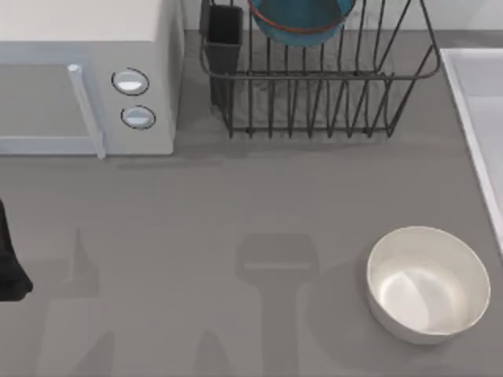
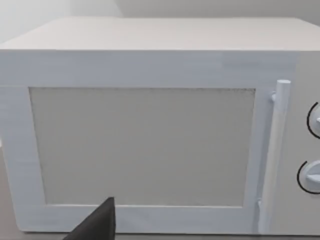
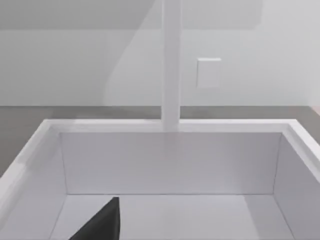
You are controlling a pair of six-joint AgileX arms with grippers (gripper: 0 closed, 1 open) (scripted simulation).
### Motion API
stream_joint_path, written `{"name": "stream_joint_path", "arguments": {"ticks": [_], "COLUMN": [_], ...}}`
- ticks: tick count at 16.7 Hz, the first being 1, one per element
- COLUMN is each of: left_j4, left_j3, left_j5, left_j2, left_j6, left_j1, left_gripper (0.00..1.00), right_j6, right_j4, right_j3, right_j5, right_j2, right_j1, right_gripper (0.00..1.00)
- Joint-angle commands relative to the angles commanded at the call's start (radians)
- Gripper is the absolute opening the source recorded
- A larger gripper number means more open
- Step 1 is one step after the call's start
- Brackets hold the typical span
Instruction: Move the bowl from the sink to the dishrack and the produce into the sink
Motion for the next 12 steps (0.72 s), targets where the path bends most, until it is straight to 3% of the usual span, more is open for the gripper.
{"name": "stream_joint_path", "arguments": {"ticks": [5,12], "left_j4": [0.0,0.0], "left_j3": [0.0,0.0], "left_j5": [0.0,0.0], "left_j2": [0.0,0.0], "left_j6": [0.0,0.0], "left_j1": [0.0,0.0], "left_gripper": [1.0,1.0], "right_j6": [-0.026,-0.01], "right_j4": [-0.187,-0.631], "right_j3": [-0.094,-0.197], "right_j5": [0.066,0.235], "right_j2": [-0.179,-0.691], "right_j1": [0.043,0.137], "right_gripper": [1.0,1.0]}}
